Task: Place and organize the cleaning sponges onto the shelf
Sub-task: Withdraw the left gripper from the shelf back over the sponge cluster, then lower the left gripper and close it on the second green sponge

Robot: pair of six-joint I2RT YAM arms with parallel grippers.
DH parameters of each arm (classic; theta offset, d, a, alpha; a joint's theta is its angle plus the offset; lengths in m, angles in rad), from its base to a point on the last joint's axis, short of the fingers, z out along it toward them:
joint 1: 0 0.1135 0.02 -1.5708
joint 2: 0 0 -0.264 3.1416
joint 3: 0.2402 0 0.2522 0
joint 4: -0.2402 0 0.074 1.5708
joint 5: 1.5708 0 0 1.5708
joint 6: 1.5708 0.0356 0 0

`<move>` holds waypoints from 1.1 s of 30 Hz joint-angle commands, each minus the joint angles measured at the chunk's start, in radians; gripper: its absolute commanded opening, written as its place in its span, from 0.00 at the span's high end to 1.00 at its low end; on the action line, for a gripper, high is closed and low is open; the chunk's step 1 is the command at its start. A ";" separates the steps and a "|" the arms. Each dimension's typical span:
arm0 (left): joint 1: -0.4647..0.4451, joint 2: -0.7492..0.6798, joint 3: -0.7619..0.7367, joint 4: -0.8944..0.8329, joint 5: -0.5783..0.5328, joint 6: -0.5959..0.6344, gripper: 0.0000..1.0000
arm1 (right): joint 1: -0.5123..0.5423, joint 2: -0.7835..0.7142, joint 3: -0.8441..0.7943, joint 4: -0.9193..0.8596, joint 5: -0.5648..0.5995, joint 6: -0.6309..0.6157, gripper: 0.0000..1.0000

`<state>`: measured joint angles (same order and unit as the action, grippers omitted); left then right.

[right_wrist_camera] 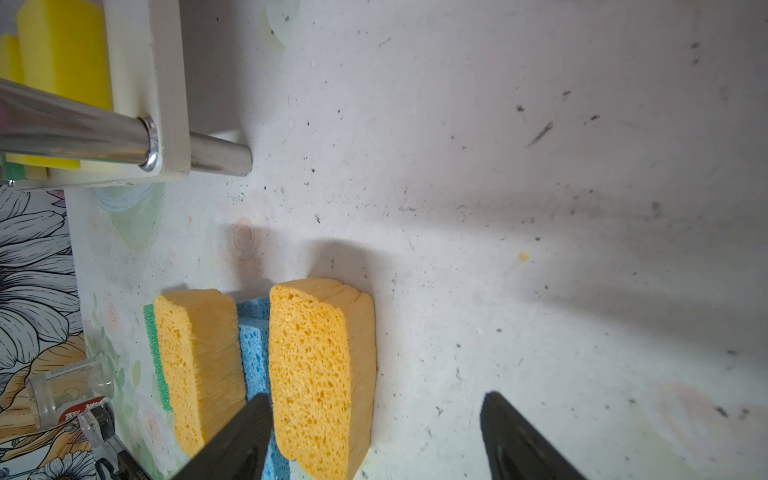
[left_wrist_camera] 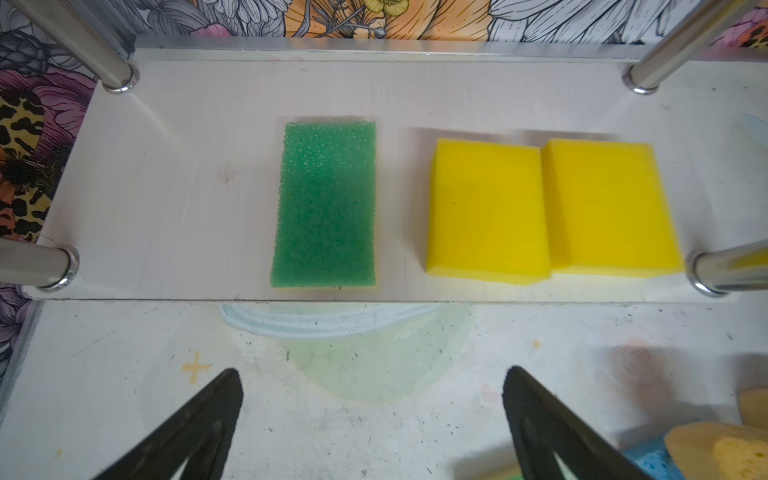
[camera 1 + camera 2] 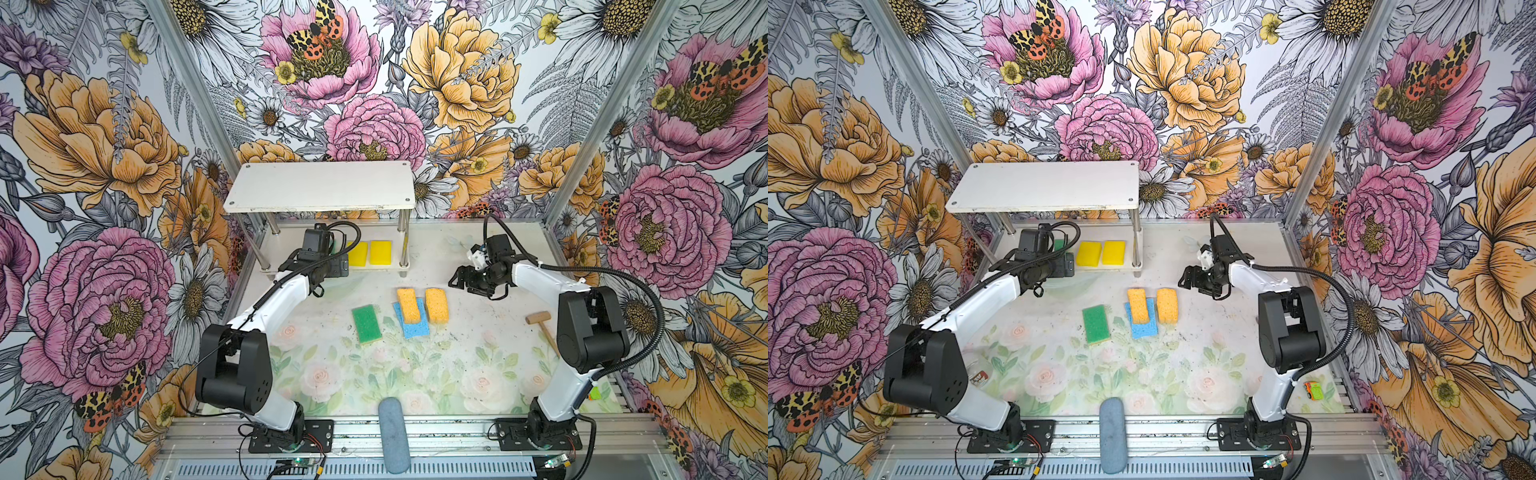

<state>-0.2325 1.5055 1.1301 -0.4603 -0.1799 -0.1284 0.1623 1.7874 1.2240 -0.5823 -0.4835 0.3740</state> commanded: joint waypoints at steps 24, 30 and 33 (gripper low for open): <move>-0.486 -0.016 -0.245 -0.152 -0.184 -0.869 0.01 | -0.003 0.016 0.041 0.016 -0.021 -0.003 0.19; -0.509 0.006 -0.260 -0.132 -0.178 -0.904 0.01 | -0.004 0.026 0.046 0.016 -0.018 -0.006 0.19; -0.519 0.027 -0.267 -0.113 -0.176 -0.909 0.01 | -0.004 0.033 0.053 0.016 -0.020 -0.006 0.19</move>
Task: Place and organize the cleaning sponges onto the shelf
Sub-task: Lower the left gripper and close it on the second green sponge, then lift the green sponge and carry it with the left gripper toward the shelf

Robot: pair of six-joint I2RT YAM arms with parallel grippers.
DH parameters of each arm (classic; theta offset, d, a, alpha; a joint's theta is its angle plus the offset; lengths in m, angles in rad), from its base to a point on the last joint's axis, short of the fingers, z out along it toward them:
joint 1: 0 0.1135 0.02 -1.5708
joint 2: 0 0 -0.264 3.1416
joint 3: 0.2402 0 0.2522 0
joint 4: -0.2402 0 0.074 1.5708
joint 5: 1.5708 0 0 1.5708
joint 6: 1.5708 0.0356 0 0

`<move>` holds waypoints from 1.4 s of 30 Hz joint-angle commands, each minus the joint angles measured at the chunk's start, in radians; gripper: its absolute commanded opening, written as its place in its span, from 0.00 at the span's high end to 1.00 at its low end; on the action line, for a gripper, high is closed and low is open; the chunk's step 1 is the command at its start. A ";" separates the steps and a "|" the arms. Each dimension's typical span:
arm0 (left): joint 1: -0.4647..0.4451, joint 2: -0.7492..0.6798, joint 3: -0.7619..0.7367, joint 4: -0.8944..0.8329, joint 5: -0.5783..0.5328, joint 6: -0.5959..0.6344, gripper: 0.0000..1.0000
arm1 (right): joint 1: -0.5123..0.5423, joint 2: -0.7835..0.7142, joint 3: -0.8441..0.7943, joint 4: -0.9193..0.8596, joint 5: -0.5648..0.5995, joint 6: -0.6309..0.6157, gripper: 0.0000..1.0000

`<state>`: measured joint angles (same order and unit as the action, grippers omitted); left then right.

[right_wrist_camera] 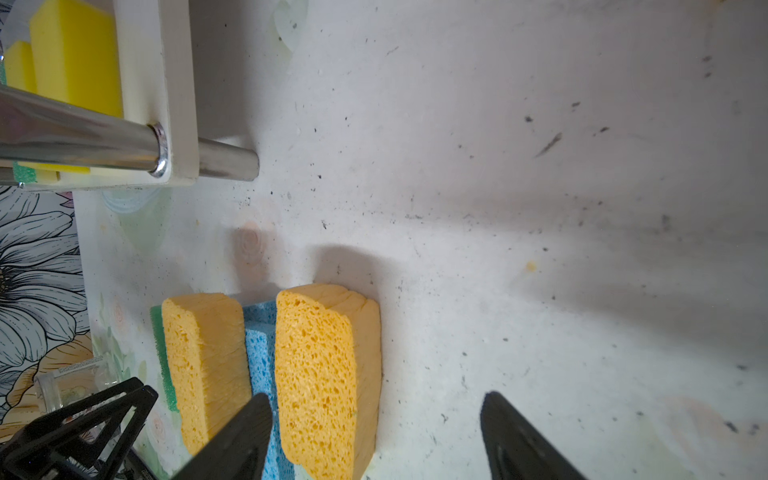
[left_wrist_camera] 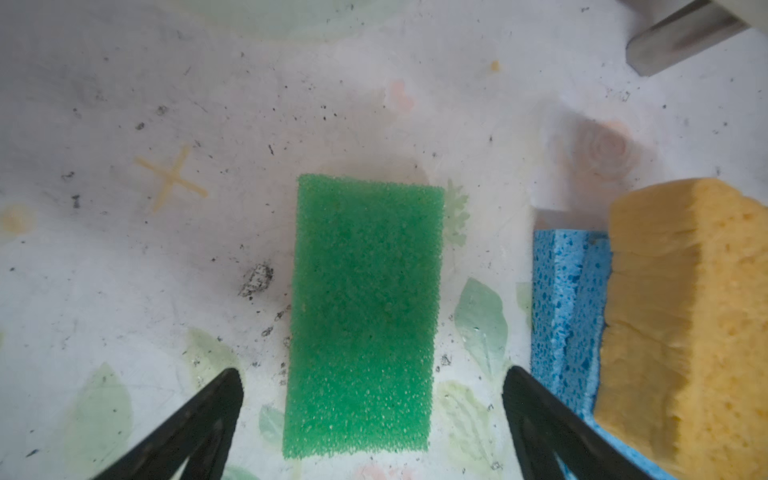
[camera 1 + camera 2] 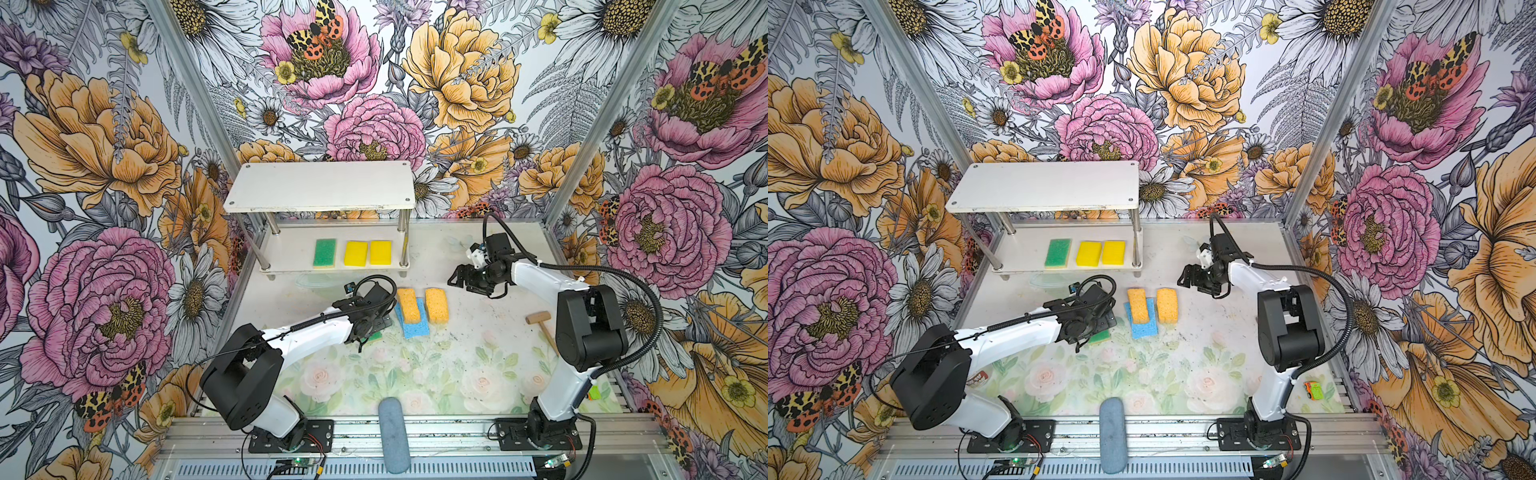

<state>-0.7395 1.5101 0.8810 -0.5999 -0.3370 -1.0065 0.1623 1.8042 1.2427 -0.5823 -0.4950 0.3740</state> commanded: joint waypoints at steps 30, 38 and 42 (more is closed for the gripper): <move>-0.045 0.178 -0.012 0.088 0.032 0.000 0.28 | -0.002 0.015 0.015 0.018 -0.001 -0.004 0.19; -0.044 0.155 0.002 0.087 0.021 0.065 0.37 | -0.002 0.015 0.012 0.018 0.000 -0.003 0.19; -0.045 0.138 0.056 0.047 -0.020 0.190 0.38 | -0.002 0.017 0.016 0.019 0.000 -0.003 0.19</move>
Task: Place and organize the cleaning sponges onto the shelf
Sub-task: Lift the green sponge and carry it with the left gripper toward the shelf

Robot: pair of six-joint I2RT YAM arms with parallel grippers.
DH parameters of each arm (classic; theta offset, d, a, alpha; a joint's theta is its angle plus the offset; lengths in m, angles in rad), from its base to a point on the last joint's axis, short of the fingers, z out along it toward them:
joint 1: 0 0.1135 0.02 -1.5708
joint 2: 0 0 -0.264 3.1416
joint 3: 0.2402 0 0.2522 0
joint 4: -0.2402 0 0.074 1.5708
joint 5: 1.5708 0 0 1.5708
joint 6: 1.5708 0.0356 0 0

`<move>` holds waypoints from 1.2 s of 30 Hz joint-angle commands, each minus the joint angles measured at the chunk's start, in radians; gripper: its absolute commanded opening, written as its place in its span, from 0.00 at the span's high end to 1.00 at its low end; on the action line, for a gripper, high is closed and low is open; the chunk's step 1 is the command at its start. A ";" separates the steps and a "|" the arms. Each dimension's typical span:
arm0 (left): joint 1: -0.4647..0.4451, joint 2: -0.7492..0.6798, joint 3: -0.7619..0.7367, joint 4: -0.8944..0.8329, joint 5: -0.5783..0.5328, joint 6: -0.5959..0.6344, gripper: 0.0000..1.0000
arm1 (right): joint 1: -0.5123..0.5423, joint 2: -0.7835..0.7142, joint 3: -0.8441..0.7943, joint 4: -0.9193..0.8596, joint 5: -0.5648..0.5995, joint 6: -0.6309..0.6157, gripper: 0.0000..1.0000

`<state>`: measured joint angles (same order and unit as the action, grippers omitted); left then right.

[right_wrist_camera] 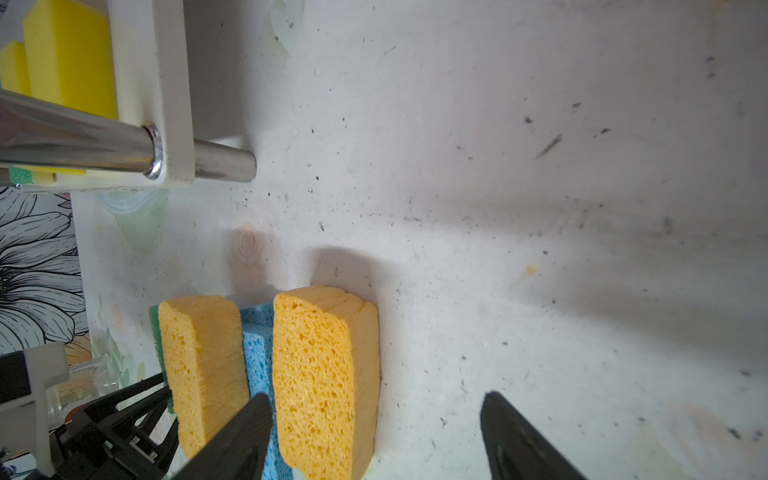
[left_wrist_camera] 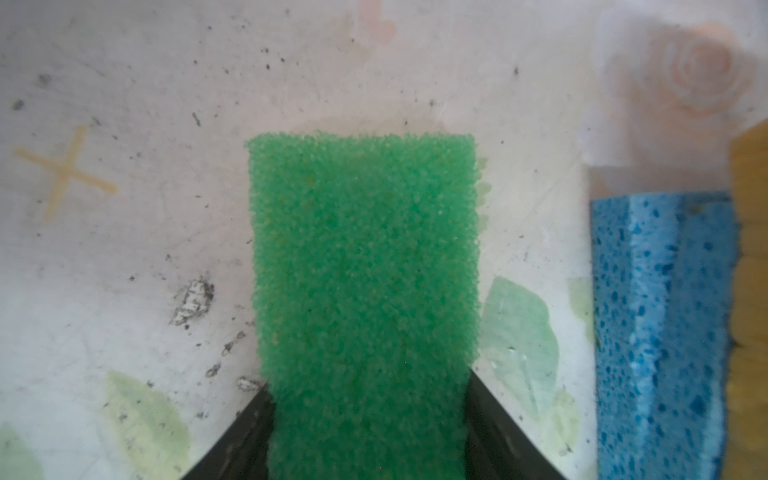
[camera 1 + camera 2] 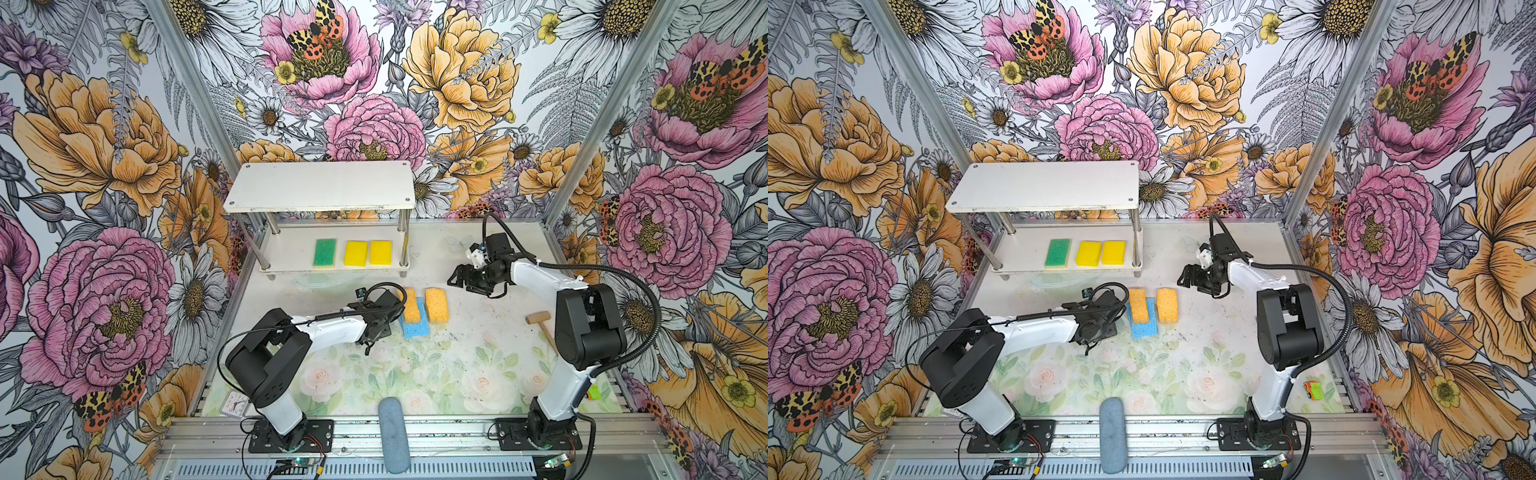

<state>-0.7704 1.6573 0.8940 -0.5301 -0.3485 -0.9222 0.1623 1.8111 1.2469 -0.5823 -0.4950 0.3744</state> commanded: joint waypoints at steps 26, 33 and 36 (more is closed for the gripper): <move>0.483 -0.287 0.200 -0.137 -0.023 0.665 0.37 | 0.003 0.022 0.023 0.018 -0.005 0.004 0.19; 0.640 -0.284 0.215 -0.038 0.076 0.748 0.36 | 0.005 0.009 0.024 0.017 -0.010 0.000 0.19; 0.685 -0.272 0.222 -0.007 0.098 0.781 0.35 | 0.004 0.006 0.028 0.016 -0.010 0.000 0.19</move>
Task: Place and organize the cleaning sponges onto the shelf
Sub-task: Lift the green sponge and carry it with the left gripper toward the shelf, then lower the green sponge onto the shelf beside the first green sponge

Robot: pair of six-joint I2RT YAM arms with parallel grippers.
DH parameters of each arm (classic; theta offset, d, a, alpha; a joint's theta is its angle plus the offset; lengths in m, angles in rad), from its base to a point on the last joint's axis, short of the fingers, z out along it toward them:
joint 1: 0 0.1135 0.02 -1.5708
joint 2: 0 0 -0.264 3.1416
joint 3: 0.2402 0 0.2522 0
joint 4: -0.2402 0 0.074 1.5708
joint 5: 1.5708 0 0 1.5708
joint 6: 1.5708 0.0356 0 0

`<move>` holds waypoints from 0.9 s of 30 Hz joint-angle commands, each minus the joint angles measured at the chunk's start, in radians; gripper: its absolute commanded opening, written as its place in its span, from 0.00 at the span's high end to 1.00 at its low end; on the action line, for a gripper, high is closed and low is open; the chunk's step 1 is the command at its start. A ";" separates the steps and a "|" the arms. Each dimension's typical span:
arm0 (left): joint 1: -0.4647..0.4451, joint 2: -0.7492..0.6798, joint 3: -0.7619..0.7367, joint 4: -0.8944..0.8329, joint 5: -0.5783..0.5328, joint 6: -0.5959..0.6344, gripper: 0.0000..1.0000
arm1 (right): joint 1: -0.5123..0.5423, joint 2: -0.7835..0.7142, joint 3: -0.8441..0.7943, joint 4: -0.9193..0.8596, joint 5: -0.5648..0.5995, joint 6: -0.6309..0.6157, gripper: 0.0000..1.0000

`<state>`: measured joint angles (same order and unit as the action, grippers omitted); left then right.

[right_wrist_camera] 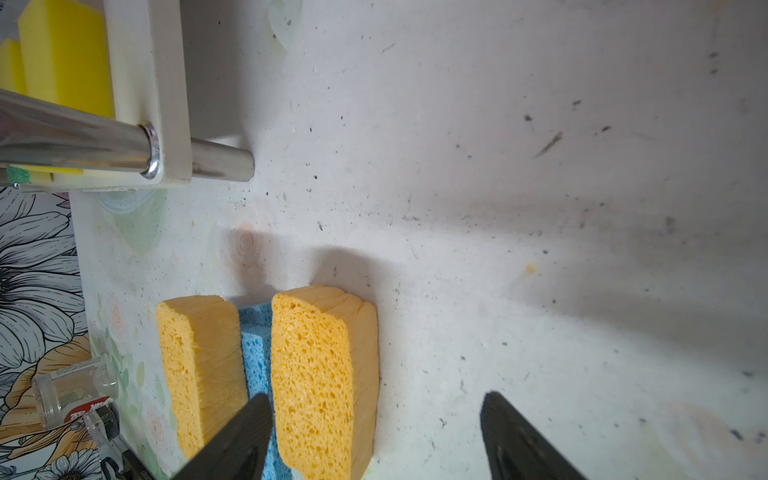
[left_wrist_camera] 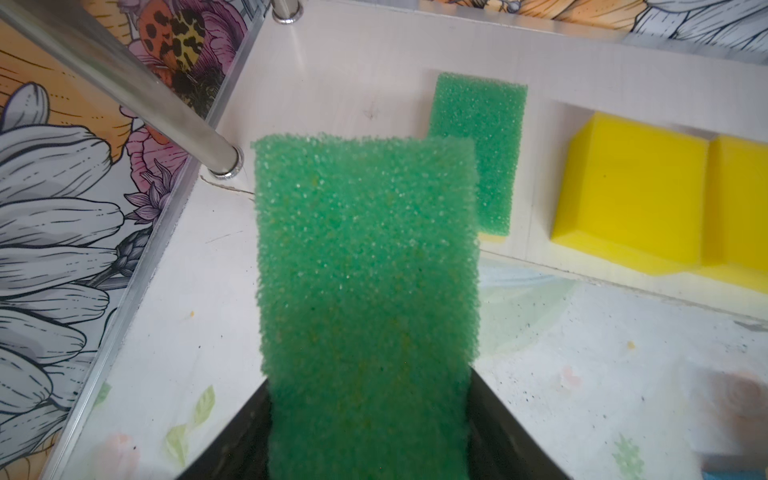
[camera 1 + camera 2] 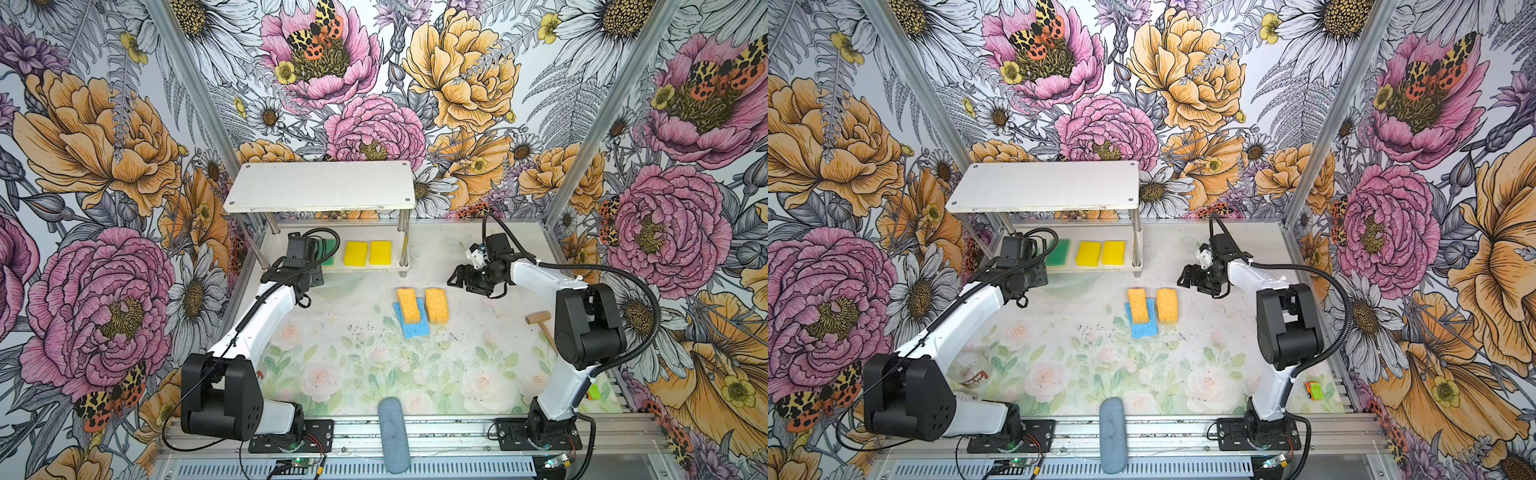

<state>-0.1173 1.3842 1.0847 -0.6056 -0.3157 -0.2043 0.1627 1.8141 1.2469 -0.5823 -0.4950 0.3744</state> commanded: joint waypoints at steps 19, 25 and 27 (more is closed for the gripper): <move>0.223 0.246 0.117 0.176 0.267 0.170 0.34 | 0.004 -0.007 0.019 0.019 -0.004 0.001 0.19; 0.225 0.297 0.135 0.211 0.262 0.184 0.33 | 0.003 -0.007 0.011 0.018 0.001 0.000 0.19; 0.229 0.308 0.138 0.226 0.256 0.190 0.34 | 0.003 -0.009 0.009 0.018 0.002 -0.002 0.19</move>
<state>0.1017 1.6806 1.1934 -0.4389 -0.0765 -0.0410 0.1627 1.8141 1.2469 -0.5823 -0.4946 0.3744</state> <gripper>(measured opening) 0.665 0.813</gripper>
